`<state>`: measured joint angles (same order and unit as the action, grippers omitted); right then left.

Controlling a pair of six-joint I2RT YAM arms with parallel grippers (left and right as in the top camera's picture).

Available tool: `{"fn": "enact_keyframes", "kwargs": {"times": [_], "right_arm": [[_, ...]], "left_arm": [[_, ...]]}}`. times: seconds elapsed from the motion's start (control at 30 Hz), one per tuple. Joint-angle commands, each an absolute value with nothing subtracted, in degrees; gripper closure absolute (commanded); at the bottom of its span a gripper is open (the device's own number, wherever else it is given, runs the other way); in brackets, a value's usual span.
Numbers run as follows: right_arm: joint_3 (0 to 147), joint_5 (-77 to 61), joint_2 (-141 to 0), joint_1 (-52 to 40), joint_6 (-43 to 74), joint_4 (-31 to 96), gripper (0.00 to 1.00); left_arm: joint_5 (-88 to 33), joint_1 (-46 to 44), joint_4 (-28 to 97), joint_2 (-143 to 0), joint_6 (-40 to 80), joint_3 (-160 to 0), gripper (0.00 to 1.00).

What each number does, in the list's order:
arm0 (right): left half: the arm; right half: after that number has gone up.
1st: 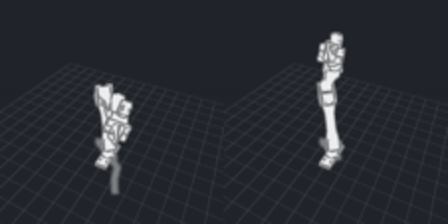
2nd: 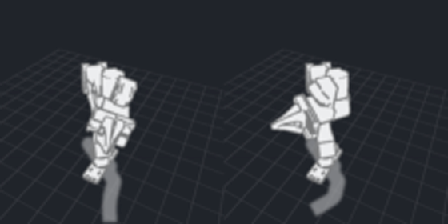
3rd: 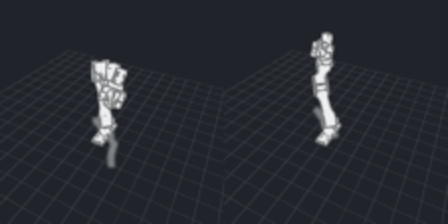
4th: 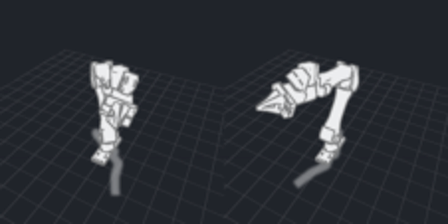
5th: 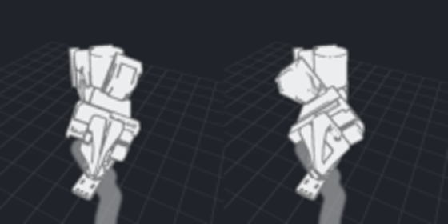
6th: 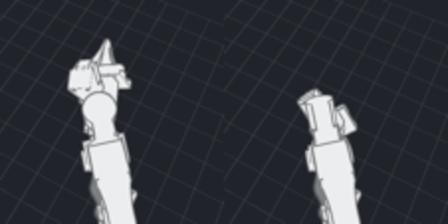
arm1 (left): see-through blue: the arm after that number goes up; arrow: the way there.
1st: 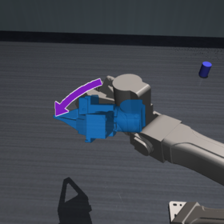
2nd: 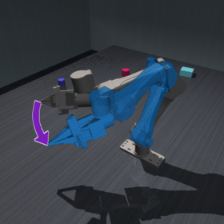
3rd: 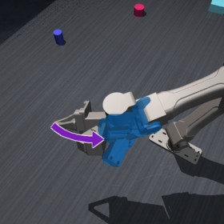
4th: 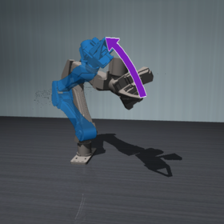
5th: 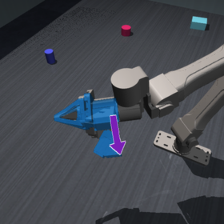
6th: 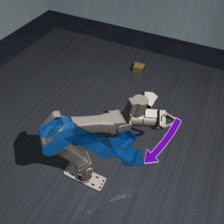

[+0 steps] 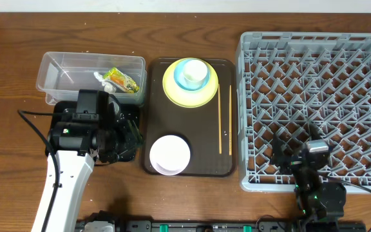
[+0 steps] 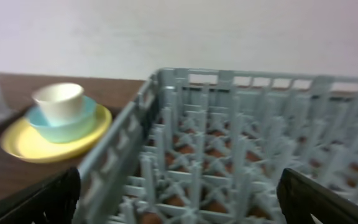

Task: Sort waste into correct bins and load items into the dishwasher rack
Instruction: 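Release the wrapper into the clear bin and lower the left gripper, then move the right gripper over the chopsticks on the brown tray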

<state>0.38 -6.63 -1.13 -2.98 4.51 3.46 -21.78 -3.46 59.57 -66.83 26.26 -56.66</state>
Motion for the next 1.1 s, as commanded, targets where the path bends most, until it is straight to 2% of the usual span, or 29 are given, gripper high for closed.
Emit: {"fn": "enact_keyframes", "kwargs": {"times": [0.0,0.13,0.23,0.3,0.57,0.67,0.77,0.9,1.07], "right_arm": [[0.3,-9.7,-1.1,-3.4,16.0,3.4,0.01],[0.3,-10.5,-1.1,-3.4,17.3,3.4,0.01],[0.3,-14.8,-1.1,-3.4,24.2,1.8,0.01],[0.5,-17.3,-1.1,-3.4,24.4,1.6,0.01],[13.1,-18.2,-6.0,-3.4,23.9,16.5,0.01],[22.3,-18.2,-13.3,-3.4,23.9,21.5,0.01],[33.6,-18.2,-23.8,-3.4,23.3,28.6,0.01],[50.0,-18.3,-39.8,-3.8,22.6,39.9,0.01],[70.3,-18.0,-59.2,-10.3,20.5,54.0,0.01]], "left_arm": [[-25.6,-3.3,59.7,-66.2,23.3,-56.6,0.42],[-32.2,-3.3,59.7,-66.2,19.0,-56.6,0.42],[-32.8,-3.3,59.6,-66.1,17.4,-56.6,0.43],[-32.8,-3.3,59.2,-65.8,17.1,-56.6,0.45],[-32.8,-2.0,52.3,-61.1,17.2,-56.9,0.46],[-32.8,-0.1,49.4,-59.1,17.2,-56.9,0.45],[-32.5,2.2,47.4,-57.9,17.2,-56.9,0.34],[-28.7,4.6,47.3,-57.6,17.2,-56.9,0.31],[-26.3,5.8,47.7,-57.6,17.2,-56.9,0.22]]}}
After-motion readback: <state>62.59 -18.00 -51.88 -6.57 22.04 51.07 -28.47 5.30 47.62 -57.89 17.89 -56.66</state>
